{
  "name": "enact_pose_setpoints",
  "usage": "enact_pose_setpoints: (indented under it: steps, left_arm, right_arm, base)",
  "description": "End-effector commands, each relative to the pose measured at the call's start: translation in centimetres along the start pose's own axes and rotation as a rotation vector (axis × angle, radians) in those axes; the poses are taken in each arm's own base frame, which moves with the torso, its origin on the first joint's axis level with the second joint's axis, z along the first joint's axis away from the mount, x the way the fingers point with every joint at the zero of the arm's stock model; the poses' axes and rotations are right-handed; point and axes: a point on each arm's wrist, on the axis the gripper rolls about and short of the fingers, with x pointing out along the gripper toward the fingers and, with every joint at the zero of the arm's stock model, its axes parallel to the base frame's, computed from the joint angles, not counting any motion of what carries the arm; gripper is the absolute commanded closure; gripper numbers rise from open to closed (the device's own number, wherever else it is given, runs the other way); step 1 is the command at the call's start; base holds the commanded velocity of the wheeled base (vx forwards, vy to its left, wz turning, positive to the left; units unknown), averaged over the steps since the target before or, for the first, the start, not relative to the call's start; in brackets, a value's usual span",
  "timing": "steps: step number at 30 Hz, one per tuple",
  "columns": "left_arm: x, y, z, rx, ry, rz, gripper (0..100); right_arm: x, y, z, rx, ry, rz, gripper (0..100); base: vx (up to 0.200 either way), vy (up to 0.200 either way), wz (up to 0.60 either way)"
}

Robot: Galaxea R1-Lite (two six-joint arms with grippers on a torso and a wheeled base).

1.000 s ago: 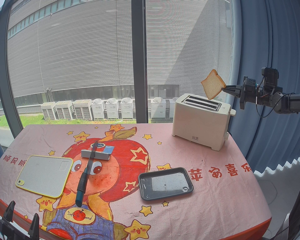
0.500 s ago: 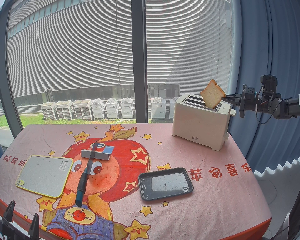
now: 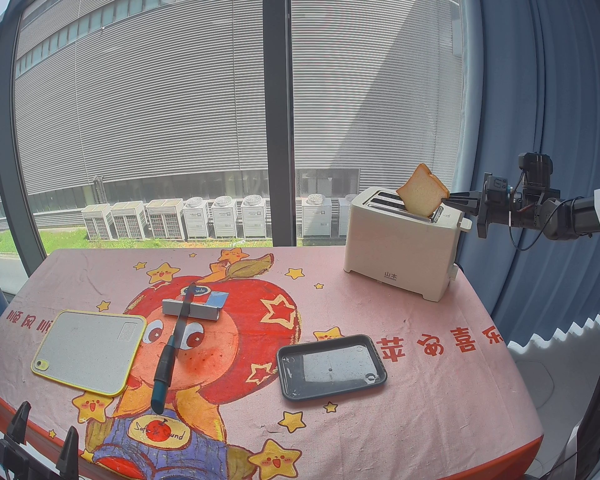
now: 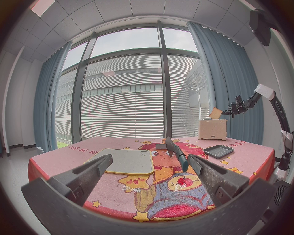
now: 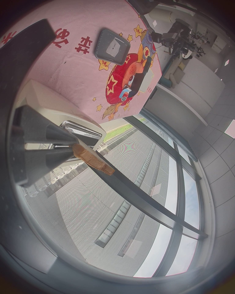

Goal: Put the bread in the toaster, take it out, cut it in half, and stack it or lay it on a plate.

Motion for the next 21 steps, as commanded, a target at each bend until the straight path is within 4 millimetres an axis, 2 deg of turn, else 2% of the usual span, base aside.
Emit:
enact_pose_setpoints:
  steps: [1,15,21]
  left_arm:
    - [0.0,0.0,-0.5,0.0,0.001,0.001,0]
    - [0.0,0.0,-0.5,0.0,0.001,0.001,0]
    - [0.0,0.0,-0.5,0.0,0.001,0.001,0]
  right_arm:
    - [0.3,0.1,-0.4,0.006,0.001,0.005,100]
    - [1.7,-0.5,-1.1,0.003,-0.011,0.005,100]
    - [2.3,-0.2,-1.3,0.008,-0.014,0.018,100]
  base:
    - [0.0,0.0,0.0]
    - [0.0,0.0,0.0]
    - [0.0,0.0,0.0]
